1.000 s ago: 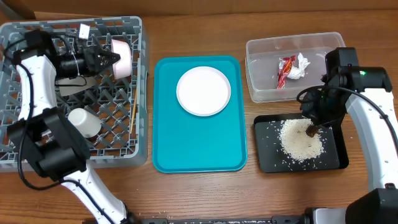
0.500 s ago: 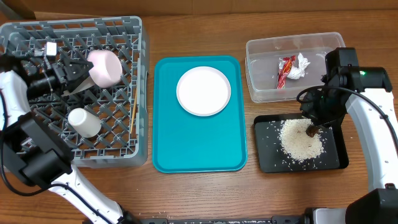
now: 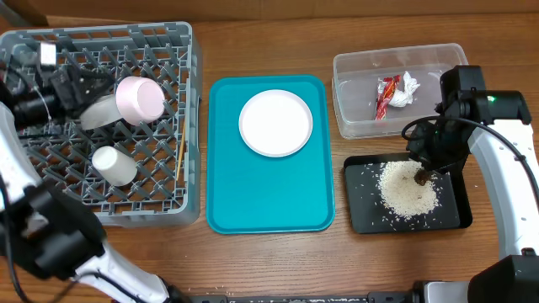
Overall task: Sort waste into correct bins and load items into the dishwasher
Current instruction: 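Grasp the white plate on the teal tray with the left gripper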
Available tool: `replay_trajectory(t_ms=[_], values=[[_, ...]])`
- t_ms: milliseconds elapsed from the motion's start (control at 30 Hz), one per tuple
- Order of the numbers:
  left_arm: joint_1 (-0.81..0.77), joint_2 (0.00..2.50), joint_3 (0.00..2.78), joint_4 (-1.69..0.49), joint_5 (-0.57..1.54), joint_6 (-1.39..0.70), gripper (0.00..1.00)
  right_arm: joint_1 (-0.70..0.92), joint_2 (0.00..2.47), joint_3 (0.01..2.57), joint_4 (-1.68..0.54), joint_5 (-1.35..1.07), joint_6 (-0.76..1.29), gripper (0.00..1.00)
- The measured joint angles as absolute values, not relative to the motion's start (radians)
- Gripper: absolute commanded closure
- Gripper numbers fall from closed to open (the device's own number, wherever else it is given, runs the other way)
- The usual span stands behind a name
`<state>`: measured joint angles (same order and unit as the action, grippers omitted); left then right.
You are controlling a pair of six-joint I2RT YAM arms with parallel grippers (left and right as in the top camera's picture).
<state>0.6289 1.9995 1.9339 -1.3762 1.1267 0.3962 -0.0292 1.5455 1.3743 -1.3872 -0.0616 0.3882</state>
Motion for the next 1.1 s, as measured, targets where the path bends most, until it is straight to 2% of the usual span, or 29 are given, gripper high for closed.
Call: replay_trajectory(t_ms=[100,267,300,333,433,567,700,1000,1033,1100], values=[[0.56,1.884,1.95,-1.372,1.021,0.363,0.0,-0.029,1.546,1.374,-1.398,-0.034,0.388,0.69],[0.324,1.763,1.966,-1.379,0.776,0.256,0.0,-0.036,1.546,1.374,-1.398,0.012,0.388,0.65],[0.266,1.76,1.966,-1.384,0.721,0.228,0.0,-0.043,1.546,1.374,-1.398,0.016,0.387,0.64],[0.211,1.76,1.966,-1.384,0.665,0.199,0.0,-0.054,1.546,1.374,-1.399,0.02,0.387,0.56],[0.007,1.777,1.965,-1.366,0.451,0.098,0.0,-0.099,1.546,1.374,-1.401,0.033,0.384,0.48],[-0.217,1.818,1.965,-1.338,0.271,0.03,0.0,-0.145,1.546,1.374,-1.401,0.028,0.386,0.44],[-0.414,1.918,1.965,-1.307,0.184,0.001,0.0,-0.17,1.546,1.374,-1.4,0.025,0.386,0.43],[-0.619,2.232,1.964,-1.264,0.019,-0.009,0.02,-0.17,1.546,1.374,-1.4,0.007,0.387,0.43],[-0.628,2.259,1.964,-1.262,0.0,-0.009,0.03,-0.17,1.546,1.374,-1.399,0.007,0.388,0.43],[-0.638,2.305,1.964,-1.259,-0.034,-0.01,0.16,-0.17,1.546,1.374,-1.399,0.007,0.388,0.43]])
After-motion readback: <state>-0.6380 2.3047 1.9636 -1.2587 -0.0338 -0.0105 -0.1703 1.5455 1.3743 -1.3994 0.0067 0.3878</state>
